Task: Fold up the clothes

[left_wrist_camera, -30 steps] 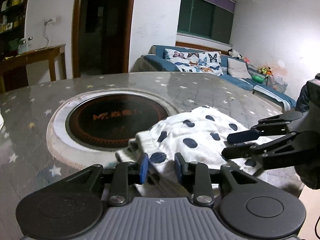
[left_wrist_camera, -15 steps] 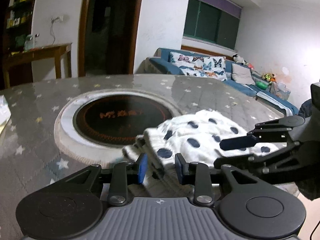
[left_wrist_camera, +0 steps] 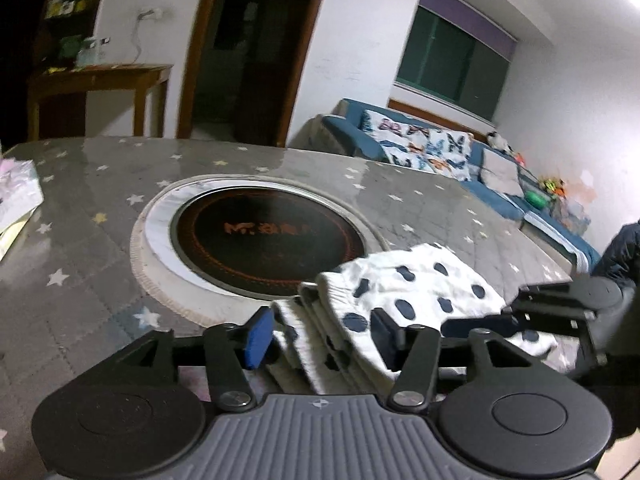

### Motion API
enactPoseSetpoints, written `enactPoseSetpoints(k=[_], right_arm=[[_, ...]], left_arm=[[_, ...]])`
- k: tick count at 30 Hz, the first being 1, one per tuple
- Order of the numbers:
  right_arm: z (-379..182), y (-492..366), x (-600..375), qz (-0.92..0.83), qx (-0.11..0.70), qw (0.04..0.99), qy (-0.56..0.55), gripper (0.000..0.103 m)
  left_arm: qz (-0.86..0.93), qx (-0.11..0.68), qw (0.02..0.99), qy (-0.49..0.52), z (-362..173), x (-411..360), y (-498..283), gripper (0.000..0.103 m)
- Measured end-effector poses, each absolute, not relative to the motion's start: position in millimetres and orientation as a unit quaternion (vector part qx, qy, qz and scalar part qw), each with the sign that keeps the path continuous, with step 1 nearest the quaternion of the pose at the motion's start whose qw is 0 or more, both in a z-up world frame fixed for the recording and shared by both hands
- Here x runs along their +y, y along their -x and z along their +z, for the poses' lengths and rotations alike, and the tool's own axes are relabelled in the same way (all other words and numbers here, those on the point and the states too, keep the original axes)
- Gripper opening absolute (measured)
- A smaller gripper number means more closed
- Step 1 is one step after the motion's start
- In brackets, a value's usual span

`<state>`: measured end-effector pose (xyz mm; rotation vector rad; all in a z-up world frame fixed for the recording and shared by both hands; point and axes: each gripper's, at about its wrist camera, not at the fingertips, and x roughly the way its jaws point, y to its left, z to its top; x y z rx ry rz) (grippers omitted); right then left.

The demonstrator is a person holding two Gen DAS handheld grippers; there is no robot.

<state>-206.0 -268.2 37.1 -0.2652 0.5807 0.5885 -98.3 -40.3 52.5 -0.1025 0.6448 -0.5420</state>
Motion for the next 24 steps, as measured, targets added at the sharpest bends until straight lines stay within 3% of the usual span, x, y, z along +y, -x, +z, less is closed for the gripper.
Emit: enactPoseSetpoints(k=[5, 12, 16, 19, 24], right_arm=[[33, 213, -242, 0.319, 0.278, 0.888, 0.179, 0.052], [16, 225, -210, 0.324, 0.259, 0.862, 0.291, 0.057], [6, 229, -200, 0.309, 0.249, 0.858, 0.325, 0.055], [5, 230, -200, 0.304, 0.248, 0.861, 0.323, 0.044], [8, 229, -204, 0.305, 0.251, 0.869, 0.3, 0.037]], left_arm=[[-0.247, 0.338, 0.904, 0.086, 52, -32, 90, 0.073], [-0.235, 0.384, 0.88, 0.151, 45, -25, 81, 0.074], [-0.231, 0.4, 0.868, 0.18, 41, -24, 79, 0.074], [-0.228, 0.412, 0.858, 0.205, 37, -24, 77, 0.074], [-0.223, 0.43, 0.841, 0.241, 30, -23, 73, 0.075]])
